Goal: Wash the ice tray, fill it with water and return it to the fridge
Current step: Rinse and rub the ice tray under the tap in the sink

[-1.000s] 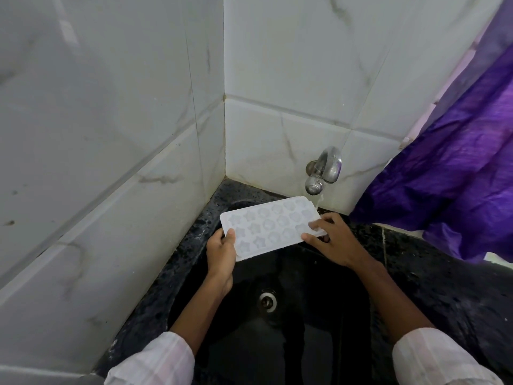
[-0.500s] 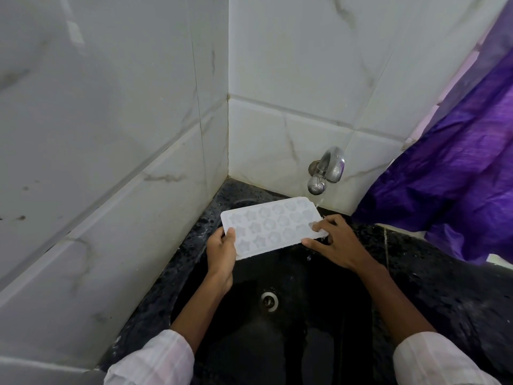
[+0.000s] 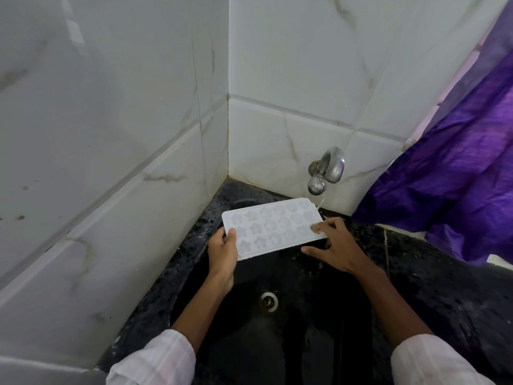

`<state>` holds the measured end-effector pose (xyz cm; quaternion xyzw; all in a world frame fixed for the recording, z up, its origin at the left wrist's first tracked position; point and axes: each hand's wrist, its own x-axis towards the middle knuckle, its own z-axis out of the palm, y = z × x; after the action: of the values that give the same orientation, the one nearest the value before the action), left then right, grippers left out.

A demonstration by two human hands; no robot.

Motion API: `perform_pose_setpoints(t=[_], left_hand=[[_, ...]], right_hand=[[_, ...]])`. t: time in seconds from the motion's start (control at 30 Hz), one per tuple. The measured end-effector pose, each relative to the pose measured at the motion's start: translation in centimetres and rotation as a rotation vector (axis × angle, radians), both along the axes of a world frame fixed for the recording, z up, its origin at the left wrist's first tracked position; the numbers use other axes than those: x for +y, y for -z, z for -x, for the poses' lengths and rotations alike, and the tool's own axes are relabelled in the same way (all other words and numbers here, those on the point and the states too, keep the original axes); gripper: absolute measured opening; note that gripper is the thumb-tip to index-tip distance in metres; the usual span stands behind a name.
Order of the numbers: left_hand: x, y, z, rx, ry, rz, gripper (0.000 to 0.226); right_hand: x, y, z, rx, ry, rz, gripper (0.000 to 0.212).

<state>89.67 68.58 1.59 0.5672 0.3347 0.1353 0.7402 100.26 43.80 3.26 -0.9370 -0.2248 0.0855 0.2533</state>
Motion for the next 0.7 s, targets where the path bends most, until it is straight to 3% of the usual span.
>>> perform_pose_setpoints(t=[0.13, 0.27, 0.4, 0.57, 0.7], left_hand=[[0.3, 0.1, 0.0, 0.001, 0.018, -0.016, 0.02], [1.0, 0.7, 0.3, 0.01, 0.067, -0.079, 0.02], [1.8, 2.0, 1.1, 0.034, 0.15, -0.12, 0.021], [2.1, 3.2, 2.1, 0.006, 0.227, -0.153, 0.02], [2.7, 4.2, 2.6, 0.019, 0.285, -0.249, 0.021]], right_hand=[[0.0, 0.5, 0.3, 0.07, -0.018, -0.004, 0.075], [0.7, 0.7, 0.8, 0.185, 0.175, -0.31, 0.075], [0.6, 1.5, 0.5, 0.21, 0.347, -0.368, 0.056], [0.1, 2.9, 0.7, 0.211, 0.323, -0.352, 0.024], [-0.9, 5.2, 1.4, 0.269, 0.32, -0.333, 0.016]])
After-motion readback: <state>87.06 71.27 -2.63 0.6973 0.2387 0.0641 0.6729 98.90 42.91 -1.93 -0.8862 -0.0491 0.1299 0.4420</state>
